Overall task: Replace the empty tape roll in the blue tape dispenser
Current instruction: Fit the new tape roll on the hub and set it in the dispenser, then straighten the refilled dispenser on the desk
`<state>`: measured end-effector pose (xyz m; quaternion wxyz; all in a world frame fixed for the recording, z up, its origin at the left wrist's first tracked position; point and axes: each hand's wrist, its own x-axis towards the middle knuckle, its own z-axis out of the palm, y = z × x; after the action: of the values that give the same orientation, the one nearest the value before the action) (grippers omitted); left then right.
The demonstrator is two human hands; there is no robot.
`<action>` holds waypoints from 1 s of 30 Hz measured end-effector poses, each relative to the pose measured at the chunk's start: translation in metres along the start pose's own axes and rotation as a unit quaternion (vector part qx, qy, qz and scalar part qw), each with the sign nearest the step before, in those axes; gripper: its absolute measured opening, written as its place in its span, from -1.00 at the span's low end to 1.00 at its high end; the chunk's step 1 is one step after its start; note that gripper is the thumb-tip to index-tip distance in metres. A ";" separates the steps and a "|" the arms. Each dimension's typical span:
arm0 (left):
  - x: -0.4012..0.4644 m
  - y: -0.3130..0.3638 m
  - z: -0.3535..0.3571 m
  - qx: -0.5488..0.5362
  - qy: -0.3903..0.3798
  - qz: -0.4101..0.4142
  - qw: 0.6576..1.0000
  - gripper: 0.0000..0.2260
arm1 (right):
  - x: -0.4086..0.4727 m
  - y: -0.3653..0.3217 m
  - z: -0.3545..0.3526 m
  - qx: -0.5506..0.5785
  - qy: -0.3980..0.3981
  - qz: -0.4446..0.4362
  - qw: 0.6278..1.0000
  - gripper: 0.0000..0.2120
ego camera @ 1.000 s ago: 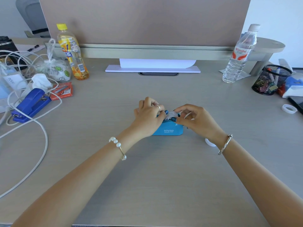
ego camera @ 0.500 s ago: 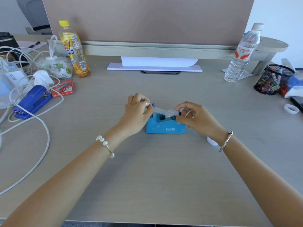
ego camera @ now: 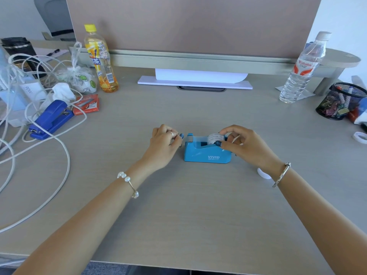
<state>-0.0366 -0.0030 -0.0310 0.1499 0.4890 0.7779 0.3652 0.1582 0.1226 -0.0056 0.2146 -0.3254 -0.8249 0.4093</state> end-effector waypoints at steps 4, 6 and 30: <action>0.000 -0.002 0.007 0.007 -0.013 -0.016 1.000 -0.78 | 0.000 0.001 0.001 0.001 0.002 0.002 1.000 -0.85; -0.001 0.000 0.010 0.011 -0.021 -0.016 1.000 -0.79 | -0.001 0.002 0.001 0.005 0.003 0.002 1.000 -0.85; -0.007 0.003 -0.011 -0.017 -0.168 0.041 0.985 -0.40 | -0.003 0.026 0.001 0.034 -0.072 -0.011 0.997 -0.32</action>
<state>-0.0379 -0.0128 -0.0225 0.2719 0.5719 0.7148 0.2967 0.1690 0.1316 -0.0279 0.1704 -0.2785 -0.8273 0.4571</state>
